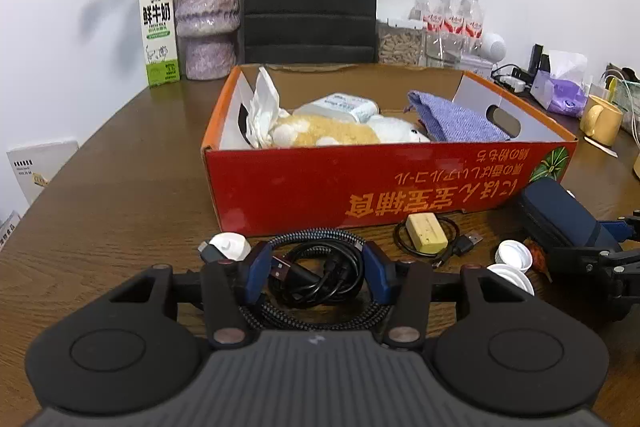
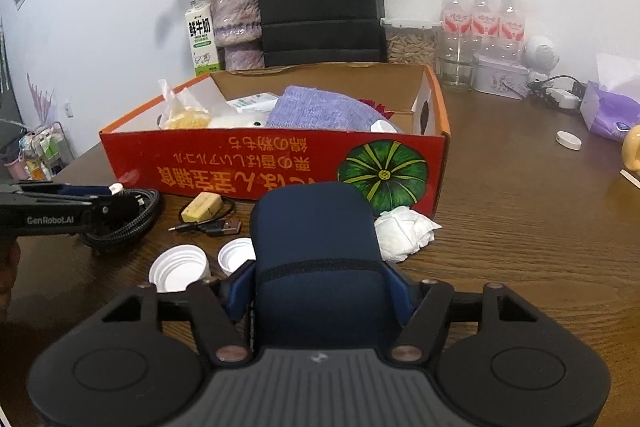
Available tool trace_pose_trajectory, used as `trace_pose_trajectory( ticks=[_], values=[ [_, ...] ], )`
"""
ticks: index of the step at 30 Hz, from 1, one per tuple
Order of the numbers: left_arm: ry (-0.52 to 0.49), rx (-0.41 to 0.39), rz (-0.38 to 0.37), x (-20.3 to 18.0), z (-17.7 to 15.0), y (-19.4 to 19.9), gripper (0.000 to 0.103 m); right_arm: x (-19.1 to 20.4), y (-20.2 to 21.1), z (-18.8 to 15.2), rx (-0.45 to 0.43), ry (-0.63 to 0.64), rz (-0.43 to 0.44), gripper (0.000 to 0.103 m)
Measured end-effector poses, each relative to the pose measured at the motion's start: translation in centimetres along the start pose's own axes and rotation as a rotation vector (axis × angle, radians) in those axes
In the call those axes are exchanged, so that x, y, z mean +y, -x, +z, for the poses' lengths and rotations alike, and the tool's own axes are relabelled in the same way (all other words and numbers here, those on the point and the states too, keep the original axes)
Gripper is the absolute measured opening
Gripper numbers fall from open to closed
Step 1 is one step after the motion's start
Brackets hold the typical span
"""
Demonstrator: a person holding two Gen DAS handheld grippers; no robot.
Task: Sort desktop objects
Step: 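Carry cable and navy pouch into the box and open both tools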
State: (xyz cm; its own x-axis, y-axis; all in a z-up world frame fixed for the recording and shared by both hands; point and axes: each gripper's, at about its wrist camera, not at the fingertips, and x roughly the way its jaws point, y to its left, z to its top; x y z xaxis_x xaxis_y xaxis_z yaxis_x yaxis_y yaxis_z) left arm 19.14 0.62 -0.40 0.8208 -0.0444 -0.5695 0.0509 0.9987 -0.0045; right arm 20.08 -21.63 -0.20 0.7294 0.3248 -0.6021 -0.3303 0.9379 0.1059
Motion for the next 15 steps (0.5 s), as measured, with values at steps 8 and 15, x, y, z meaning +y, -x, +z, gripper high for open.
trace_pose_trajectory(
  ticks=[8,15],
  values=[
    [0.003,-0.057,0.0,0.1,0.1,2.0,0.051,0.4,1.8,-0.1,-0.042,-0.012,-0.006,0.063],
    [0.016,-0.156,0.0,0.2,1.1,4.8,0.051,1.0,4.1,0.7,-0.109,-0.012,-0.013,0.062]
  ],
)
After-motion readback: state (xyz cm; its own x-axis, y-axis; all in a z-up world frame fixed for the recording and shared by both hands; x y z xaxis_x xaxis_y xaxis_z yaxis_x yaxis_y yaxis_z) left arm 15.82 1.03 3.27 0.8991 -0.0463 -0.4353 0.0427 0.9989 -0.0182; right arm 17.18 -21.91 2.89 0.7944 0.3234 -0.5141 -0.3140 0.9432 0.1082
